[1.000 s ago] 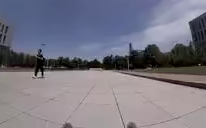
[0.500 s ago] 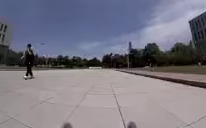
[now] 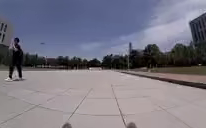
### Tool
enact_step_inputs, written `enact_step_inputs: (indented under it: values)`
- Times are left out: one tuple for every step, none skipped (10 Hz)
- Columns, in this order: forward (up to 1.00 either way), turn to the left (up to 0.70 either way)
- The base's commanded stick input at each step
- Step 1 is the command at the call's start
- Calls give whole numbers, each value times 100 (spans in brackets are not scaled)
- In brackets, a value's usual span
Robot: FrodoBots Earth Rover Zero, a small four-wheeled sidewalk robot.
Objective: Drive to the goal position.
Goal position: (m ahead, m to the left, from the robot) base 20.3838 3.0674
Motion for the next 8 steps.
enact_step_inputs:
  values:
    - [45,3]
    - [45,3]
    - [45,3]
    - [45,3]
    - [45,3]
    - [45,3]
    - [45,3]
    - [45,3]
